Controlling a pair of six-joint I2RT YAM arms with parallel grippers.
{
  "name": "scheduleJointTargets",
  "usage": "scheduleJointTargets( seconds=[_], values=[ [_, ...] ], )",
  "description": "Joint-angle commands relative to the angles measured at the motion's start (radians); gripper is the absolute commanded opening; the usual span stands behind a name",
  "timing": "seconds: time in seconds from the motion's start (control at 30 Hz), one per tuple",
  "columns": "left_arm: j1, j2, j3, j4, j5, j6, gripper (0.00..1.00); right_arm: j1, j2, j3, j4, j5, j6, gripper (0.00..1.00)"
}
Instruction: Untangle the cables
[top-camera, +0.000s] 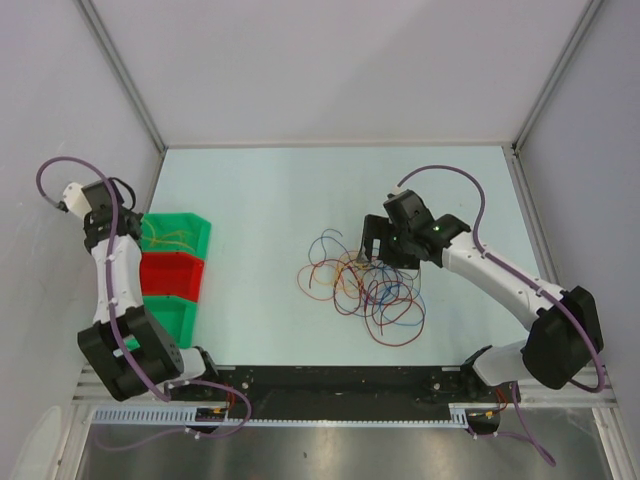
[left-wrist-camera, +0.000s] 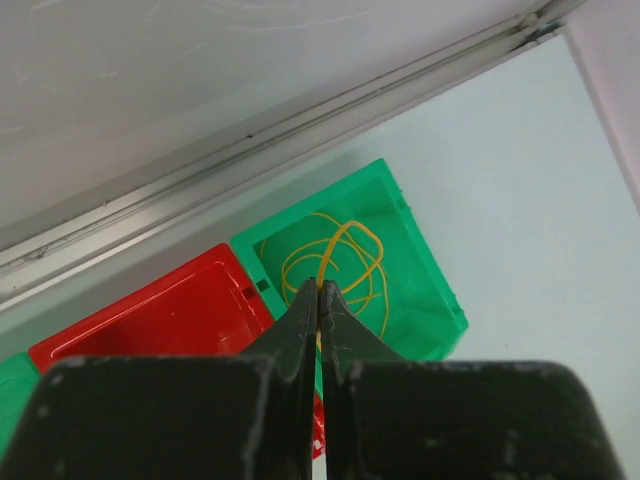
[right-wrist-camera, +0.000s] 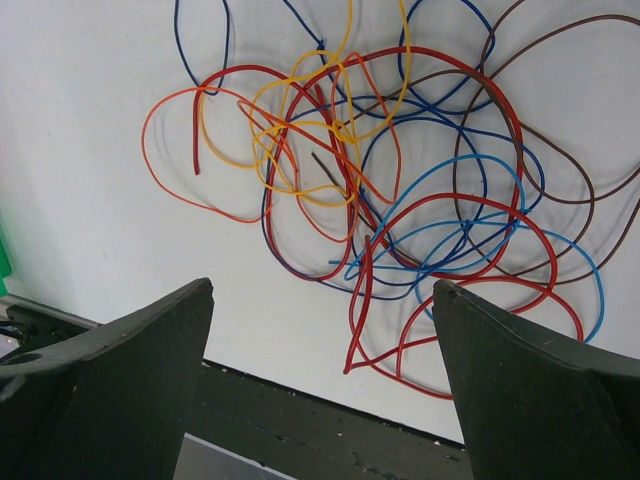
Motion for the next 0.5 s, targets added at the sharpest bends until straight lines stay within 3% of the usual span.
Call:
scheduleJointTargets(
  seconds=[0.0,0.2,0.47],
  values=[
    [0.035,0.021,-0.014,0.059,0.033,-0.063,0.00,0.008,0.010,0.038,-0.006,0.016,-0.026,0.95],
    [0.034,0.061,-0.047,0.133,0.073,-0.090,0.00,0.006,0.018,0.030,0.005,0.013,-0.046,0.95],
    [0.035,0.026,-0.073,0.241,-0.004,-0.123,0.00,0.008,0.005,0.004,0.021,0.025,-0.062,0.96]
  ],
)
